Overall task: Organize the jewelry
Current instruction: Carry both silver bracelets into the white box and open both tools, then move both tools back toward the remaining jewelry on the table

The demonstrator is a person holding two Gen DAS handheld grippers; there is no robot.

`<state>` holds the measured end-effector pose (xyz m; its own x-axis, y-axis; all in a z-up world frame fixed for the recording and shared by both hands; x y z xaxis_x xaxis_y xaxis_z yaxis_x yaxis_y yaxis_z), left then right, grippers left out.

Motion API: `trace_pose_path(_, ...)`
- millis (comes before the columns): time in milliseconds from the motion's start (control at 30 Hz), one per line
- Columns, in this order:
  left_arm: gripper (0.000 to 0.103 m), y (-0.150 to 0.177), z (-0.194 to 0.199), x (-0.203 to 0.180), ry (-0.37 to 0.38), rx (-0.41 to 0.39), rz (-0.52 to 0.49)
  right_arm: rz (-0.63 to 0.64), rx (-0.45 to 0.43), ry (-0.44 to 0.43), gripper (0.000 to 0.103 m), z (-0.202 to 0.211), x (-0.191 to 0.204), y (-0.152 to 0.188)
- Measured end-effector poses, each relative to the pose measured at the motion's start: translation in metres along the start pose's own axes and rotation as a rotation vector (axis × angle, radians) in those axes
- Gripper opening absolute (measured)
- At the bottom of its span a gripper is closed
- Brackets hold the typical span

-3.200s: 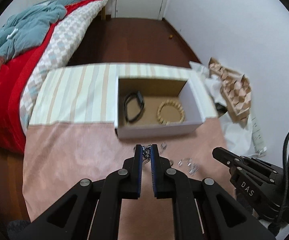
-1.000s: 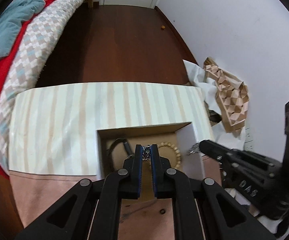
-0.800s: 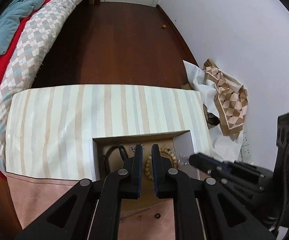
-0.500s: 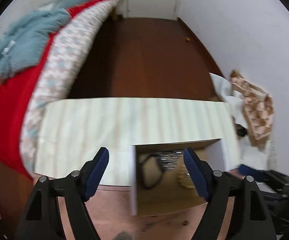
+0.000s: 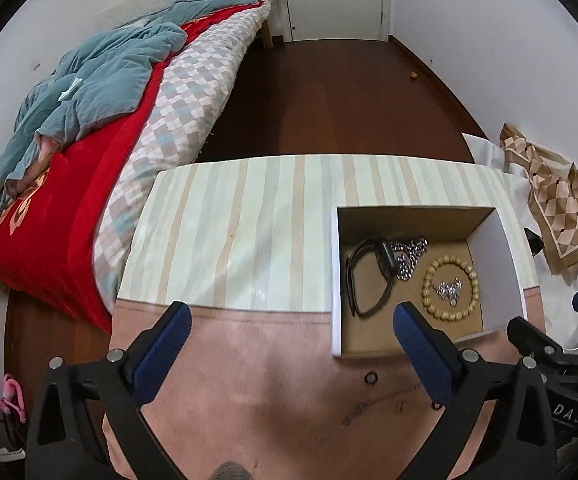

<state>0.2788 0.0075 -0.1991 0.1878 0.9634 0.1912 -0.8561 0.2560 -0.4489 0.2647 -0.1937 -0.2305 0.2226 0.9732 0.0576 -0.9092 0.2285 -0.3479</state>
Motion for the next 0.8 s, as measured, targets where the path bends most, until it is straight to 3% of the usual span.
trace_pose_path(367, 0.103, 0.013, 0.057, 0.01, -0.061, -0.093, 0.037, 0.008, -0.097, -0.011, 0.101, 0.051, 0.002, 0.011)
trace_pose_path(800, 0.103, 0.034, 0.127, 0.017, -0.069, -0.191, 0.059, 0.009, -0.263, -0.013, 0.101, 0.137, 0.002, 0.032)
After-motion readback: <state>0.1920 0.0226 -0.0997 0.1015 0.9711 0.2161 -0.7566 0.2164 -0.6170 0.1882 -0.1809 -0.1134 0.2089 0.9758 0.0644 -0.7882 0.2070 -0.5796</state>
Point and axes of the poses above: each gripper's, at about its wrist camera, not at the fingertips, and z roughly against the way its jaws point, x to its left, y to its underside, the point moved 8 cm from there along -z, roughly the way its jaws point, and after that the axes turned 12 degrees about -z, right-handed, at the moved point
